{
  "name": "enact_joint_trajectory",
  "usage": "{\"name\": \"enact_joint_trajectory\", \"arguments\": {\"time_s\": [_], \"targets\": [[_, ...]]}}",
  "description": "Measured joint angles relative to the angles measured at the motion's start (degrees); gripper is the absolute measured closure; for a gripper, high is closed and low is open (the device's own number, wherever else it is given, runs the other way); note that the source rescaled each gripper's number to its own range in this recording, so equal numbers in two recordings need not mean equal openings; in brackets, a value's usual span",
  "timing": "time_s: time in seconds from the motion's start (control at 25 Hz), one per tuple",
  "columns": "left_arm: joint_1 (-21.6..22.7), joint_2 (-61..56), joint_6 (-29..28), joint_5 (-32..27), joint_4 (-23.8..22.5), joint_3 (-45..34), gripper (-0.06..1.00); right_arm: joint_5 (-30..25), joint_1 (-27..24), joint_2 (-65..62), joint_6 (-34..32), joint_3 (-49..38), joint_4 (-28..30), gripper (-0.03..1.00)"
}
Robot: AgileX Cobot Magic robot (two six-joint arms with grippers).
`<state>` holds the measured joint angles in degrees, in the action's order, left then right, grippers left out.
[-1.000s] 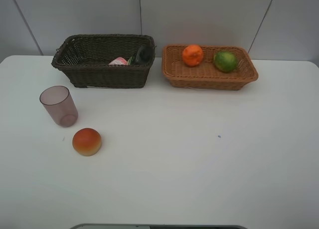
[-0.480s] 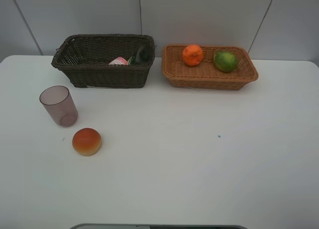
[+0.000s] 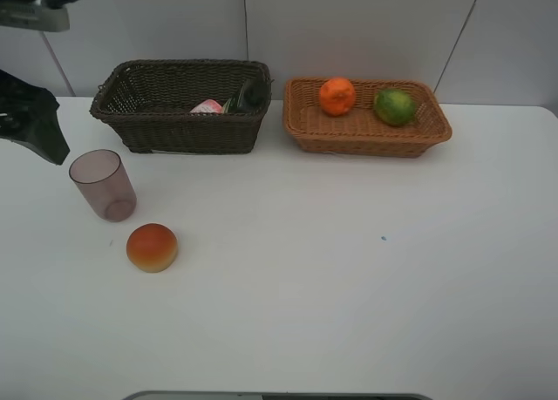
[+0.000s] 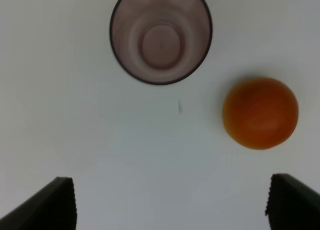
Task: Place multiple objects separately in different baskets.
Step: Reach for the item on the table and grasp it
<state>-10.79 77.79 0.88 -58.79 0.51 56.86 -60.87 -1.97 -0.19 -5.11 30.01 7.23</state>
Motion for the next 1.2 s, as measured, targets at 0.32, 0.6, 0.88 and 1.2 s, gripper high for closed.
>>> {"name": "enact_joint_trajectory", "arguments": {"time_s": [0.32,0.6,0.88,1.2], "targets": [[-5.7,9.3,0.0,7.7,-0.5,2.1,-0.03,0.0,0.0,0.0,0.0,0.0,0.0,0.18],[-8.2,14.2,-0.3,11.9,-1.8,2.1,-0.03,0.0,0.0,0.0,0.0,0.0,0.0,0.18],[-8.2,16.4,-3.9,13.6,-5.2,2.1,-0.03,0.0,0.0,0.0,0.0,0.0,0.0,0.18],[-8.2,19.6,-5.8,16.5,-6.2,2.1,-0.03,0.0,0.0,0.0,0.0,0.0,0.0,0.18]]}}
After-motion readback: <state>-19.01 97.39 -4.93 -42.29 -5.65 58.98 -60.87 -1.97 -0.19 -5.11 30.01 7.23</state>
